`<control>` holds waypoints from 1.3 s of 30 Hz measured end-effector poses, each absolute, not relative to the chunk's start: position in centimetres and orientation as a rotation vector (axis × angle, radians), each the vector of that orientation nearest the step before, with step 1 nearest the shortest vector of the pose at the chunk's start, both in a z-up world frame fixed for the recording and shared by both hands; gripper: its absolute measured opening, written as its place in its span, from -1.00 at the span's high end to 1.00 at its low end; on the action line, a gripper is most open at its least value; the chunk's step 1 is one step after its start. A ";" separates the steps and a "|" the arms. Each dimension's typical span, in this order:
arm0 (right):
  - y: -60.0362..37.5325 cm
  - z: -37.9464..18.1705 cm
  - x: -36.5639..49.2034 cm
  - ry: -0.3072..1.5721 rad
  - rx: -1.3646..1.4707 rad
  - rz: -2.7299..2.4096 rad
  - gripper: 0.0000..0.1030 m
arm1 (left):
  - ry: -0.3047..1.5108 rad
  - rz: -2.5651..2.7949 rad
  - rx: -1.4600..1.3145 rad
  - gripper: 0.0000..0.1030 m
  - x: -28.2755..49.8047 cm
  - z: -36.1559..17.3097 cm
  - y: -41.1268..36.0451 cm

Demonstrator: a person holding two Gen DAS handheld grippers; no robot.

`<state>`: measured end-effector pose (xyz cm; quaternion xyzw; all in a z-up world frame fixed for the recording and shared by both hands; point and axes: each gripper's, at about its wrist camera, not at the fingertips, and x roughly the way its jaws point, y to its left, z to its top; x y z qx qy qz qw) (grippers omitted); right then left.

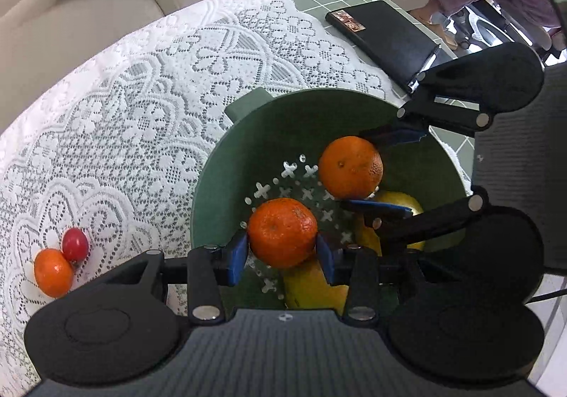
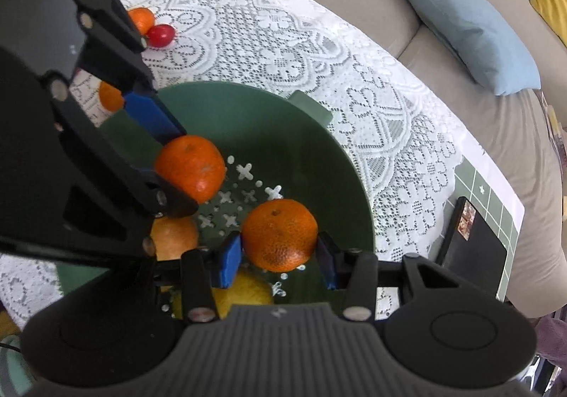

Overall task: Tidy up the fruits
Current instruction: 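Carry both oranges into the green colander and release them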

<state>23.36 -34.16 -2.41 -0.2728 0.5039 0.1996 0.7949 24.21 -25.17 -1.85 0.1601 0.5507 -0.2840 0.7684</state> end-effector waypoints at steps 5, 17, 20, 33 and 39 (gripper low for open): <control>-34.2 -3.5 23.8 1.103 -0.573 0.436 0.16 | 1.197 -0.612 0.366 0.09 24.4 -2.5 -25.3; -34.4 -4.0 23.9 1.105 -0.539 0.421 0.09 | 1.189 -0.583 0.364 -0.05 24.7 -3.0 -25.0; -34.3 -3.8 23.8 1.104 -0.543 0.414 0.01 | 1.192 -0.594 0.344 -0.10 24.7 -2.9 -24.7; -33.2 -0.5 22.4 1.061 -0.561 0.365 -0.06 | 1.051 -0.643 0.360 -0.11 21.3 1.7 -22.1; -31.0 1.4 20.7 1.002 -0.552 0.384 -0.06 | 0.961 -0.588 0.441 -0.11 19.2 4.0 -19.3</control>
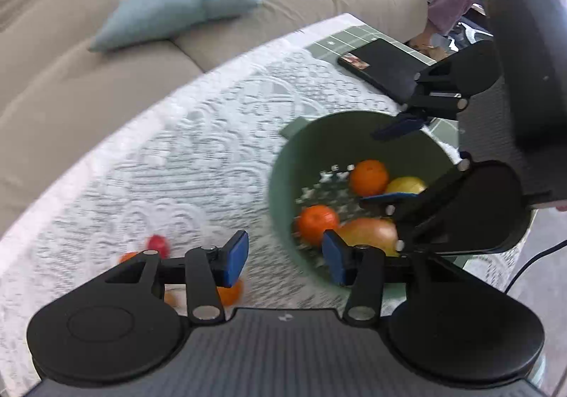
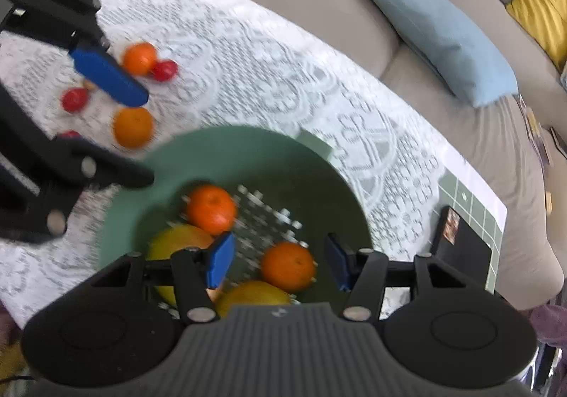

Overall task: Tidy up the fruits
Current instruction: 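Carry both oranges into the green colander and release them, then move both tools back over the loose fruit on the table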

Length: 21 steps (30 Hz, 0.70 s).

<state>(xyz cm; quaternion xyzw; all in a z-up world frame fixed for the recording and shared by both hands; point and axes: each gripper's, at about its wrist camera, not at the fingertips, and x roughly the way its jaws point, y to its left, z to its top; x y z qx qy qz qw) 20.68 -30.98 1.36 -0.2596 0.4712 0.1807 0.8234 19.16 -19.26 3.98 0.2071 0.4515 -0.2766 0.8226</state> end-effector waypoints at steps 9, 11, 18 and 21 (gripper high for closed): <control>-26.9 3.8 18.7 0.923 -0.458 0.500 -0.06 | 0.945 -0.518 0.470 -0.11 18.0 5.4 -13.6; -26.1 3.9 18.5 0.910 -0.437 0.517 -0.06 | 0.944 -0.501 0.481 -0.11 17.8 5.2 -12.4; -23.0 3.3 17.7 0.857 -0.394 0.593 -0.06 | 0.903 -0.454 0.393 -0.11 17.7 4.7 -7.4; -21.8 2.6 17.8 0.864 -0.396 0.611 -0.06 | 0.873 -0.452 0.390 -0.11 17.7 4.0 -6.1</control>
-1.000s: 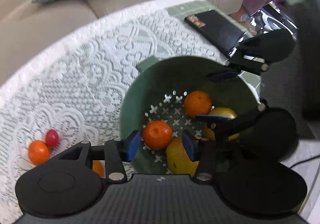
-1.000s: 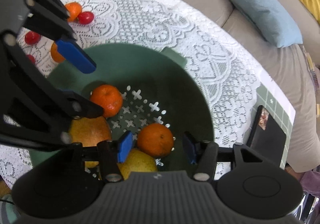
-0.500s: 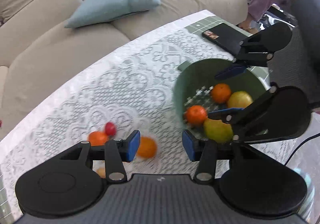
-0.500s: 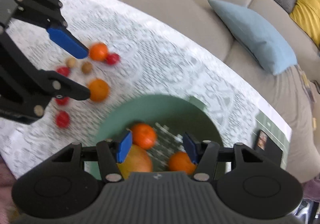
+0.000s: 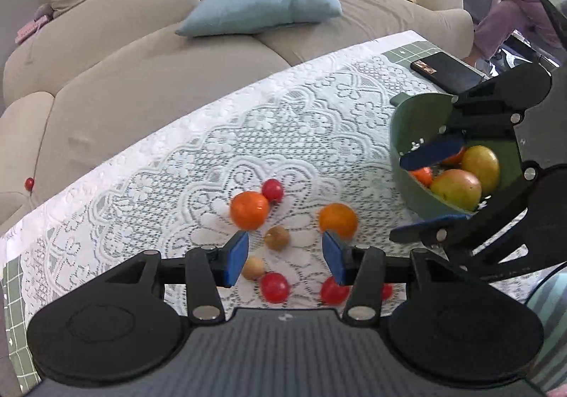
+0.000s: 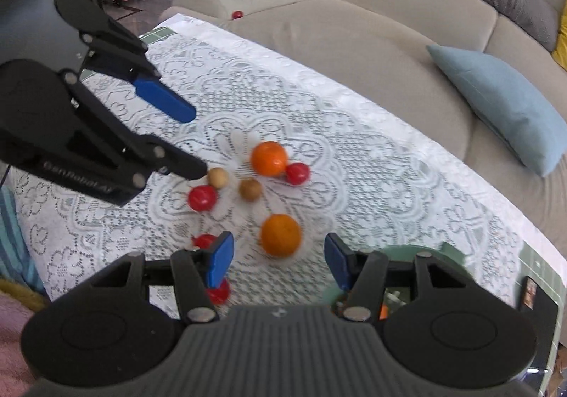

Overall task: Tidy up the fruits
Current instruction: 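Move both tools back over the loose fruit on the table, then grasp an orange with the right tool while the left tool grasps another orange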

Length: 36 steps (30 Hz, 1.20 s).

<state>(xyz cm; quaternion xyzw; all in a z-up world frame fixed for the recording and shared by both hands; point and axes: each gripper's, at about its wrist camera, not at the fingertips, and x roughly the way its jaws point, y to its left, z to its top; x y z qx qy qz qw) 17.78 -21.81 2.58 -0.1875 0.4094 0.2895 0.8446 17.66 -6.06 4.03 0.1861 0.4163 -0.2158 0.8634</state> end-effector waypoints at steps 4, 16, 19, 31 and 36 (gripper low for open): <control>-20.1 1.5 18.1 0.865 -0.418 0.617 -0.06 | 0.896 -0.430 0.400 -0.11 18.3 2.5 -5.0; -17.3 -2.6 20.8 0.925 -0.516 0.575 -0.05 | 0.867 -0.414 0.401 -0.11 19.5 -0.5 -3.1; -17.0 -3.6 21.6 0.945 -0.546 0.567 -0.05 | 0.829 -0.427 0.411 -0.11 19.8 -1.3 -3.3; -15.9 -6.2 24.1 0.999 -0.618 0.556 -0.05 | 0.823 -0.454 0.367 -0.31 23.1 -4.8 -3.7; -16.0 -7.0 24.9 1.015 -0.635 0.557 0.03 | 0.812 -0.422 0.307 -0.31 24.2 -5.8 -4.0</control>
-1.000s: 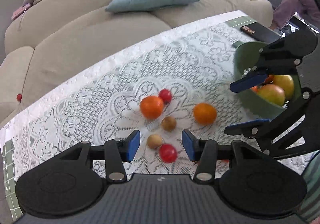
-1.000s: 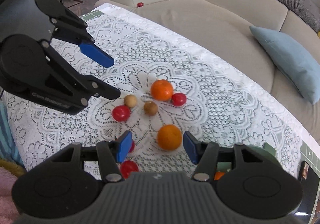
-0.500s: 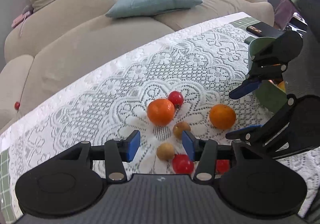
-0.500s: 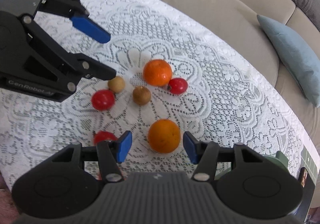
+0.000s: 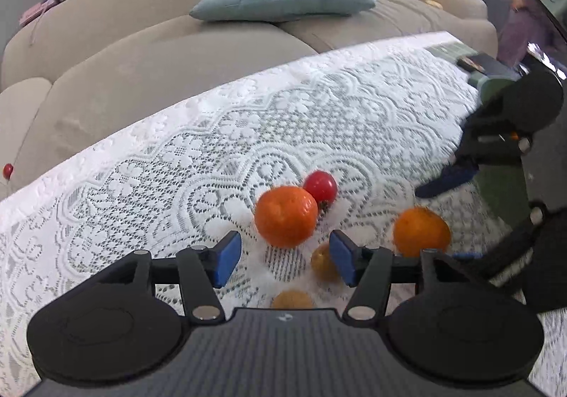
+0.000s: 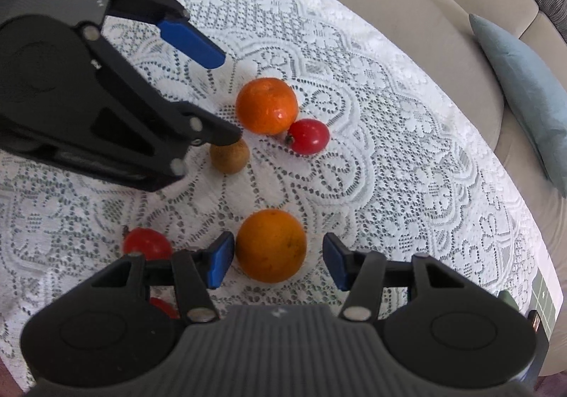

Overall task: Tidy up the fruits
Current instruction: 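Grasp an orange with the right tool while the left tool grasps another orange, then carry both held oranges over the green colander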

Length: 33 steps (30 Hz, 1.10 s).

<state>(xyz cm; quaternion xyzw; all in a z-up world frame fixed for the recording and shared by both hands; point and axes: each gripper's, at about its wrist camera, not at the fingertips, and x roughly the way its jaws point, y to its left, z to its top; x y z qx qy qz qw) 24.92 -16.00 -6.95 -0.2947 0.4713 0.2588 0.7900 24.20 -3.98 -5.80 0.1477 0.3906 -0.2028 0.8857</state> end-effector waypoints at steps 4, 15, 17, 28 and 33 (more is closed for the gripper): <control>-16.1 -7.3 25.4 1.030 -0.627 0.570 0.08 | 0.803 -0.400 0.237 -0.31 25.0 -6.7 -4.0; -16.8 -7.4 26.0 1.061 -0.556 0.595 0.19 | 0.822 -0.374 0.162 -0.31 26.9 -7.6 -4.3; -16.8 -7.4 25.9 1.059 -0.556 0.594 0.19 | 0.828 -0.384 0.144 -0.31 27.1 -7.7 -4.4; -16.5 -7.4 25.9 1.058 -0.548 0.588 0.19 | 0.813 -0.392 0.250 -0.01 26.3 -7.7 -5.9; -16.6 -7.3 25.9 1.056 -0.549 0.580 0.20 | 0.789 -0.397 0.271 0.01 25.4 -7.3 -6.1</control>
